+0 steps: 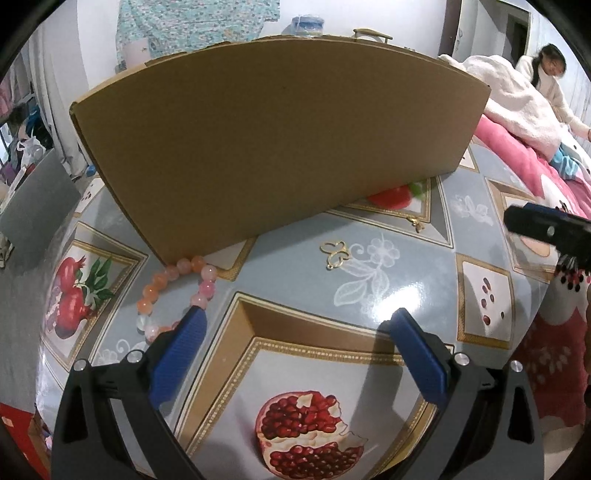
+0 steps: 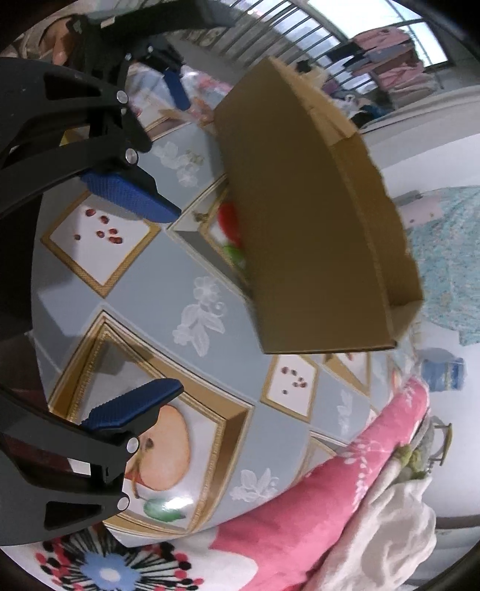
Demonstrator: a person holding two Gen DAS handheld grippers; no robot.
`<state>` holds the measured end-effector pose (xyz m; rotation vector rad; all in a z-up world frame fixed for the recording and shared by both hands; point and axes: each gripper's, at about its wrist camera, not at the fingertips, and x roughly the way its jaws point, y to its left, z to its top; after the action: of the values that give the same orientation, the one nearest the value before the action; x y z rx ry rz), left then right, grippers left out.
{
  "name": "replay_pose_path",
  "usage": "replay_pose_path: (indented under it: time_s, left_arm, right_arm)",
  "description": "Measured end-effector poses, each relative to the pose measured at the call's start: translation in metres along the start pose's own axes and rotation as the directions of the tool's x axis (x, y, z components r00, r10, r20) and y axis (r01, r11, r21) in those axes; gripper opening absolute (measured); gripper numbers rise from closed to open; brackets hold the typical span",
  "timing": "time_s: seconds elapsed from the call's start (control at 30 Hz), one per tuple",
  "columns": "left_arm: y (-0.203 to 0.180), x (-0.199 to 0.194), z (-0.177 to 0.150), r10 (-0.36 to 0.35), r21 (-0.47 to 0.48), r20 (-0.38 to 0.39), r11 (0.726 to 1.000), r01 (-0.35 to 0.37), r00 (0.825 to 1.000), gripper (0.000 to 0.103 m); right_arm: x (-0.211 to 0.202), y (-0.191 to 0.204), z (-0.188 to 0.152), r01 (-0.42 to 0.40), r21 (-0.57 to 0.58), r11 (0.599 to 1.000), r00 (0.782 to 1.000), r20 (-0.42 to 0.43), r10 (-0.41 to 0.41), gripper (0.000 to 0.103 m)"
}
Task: Organize jewelry
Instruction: 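Lower the right gripper onto the gold flower-shaped charm and close it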
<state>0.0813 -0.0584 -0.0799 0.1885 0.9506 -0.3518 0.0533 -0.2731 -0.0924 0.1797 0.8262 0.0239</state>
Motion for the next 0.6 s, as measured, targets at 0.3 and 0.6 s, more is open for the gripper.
replay_pose_path:
  time_s: [0.3,0.6]
  left_arm:
    - [0.004,-0.007,-0.011,0.004,0.019,0.033,1.0,-0.004,0.999,0.097]
    - [0.004,-0.008,-0.015,0.004,0.041,0.055,0.999,-0.006,0.998,0.097]
  right_arm:
    - [0.007,0.024,0.005,-0.117,-0.095,0.989,0.993,0.01,0.118,0.063]
    - [0.029,0.042,0.014,-0.186,-0.137,0.973,0.982,-0.046,0.182,0.038]
